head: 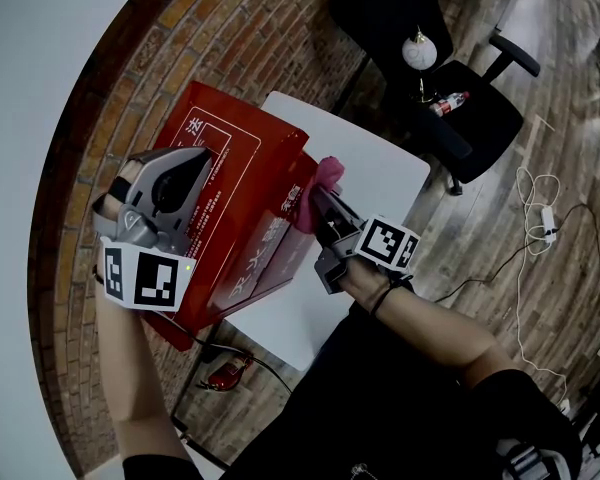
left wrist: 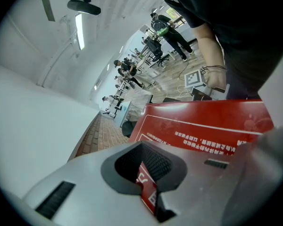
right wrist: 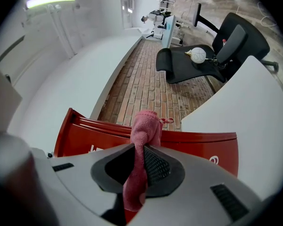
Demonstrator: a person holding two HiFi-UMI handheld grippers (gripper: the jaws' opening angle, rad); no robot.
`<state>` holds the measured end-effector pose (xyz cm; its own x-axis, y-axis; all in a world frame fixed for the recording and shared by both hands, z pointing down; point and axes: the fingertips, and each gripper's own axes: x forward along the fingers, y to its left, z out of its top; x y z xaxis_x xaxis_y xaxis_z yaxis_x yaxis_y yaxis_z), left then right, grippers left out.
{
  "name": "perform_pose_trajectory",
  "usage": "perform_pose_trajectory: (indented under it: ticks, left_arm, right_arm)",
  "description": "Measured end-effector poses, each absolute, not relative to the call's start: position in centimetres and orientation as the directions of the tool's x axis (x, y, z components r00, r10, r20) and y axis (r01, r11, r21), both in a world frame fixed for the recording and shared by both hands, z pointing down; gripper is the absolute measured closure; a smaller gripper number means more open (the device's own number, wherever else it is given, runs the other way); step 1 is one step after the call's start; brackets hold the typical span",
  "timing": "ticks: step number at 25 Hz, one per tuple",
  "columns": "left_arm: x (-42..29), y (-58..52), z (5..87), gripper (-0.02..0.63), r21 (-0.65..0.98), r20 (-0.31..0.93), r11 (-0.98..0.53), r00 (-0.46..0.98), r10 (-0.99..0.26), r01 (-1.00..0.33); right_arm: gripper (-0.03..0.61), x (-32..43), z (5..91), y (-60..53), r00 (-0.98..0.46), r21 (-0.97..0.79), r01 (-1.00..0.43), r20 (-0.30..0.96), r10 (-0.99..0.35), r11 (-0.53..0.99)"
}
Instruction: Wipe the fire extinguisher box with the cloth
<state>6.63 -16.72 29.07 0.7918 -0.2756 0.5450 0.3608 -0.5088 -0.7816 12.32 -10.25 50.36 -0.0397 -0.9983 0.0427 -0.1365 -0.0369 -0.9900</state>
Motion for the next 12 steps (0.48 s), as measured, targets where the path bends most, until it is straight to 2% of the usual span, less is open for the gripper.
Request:
perform_pose_trajectory:
  ticks: [12]
  left_arm:
    - [6.7,-16.7,29.0,0.594,-0.783,0.544,-0.507,0.793,-0.275,0.361]
  right_arm:
    - [0.517,12.5,52.5,-10.3,-0.059,-0.981,-0.171,0.101,-0.993,-0.09]
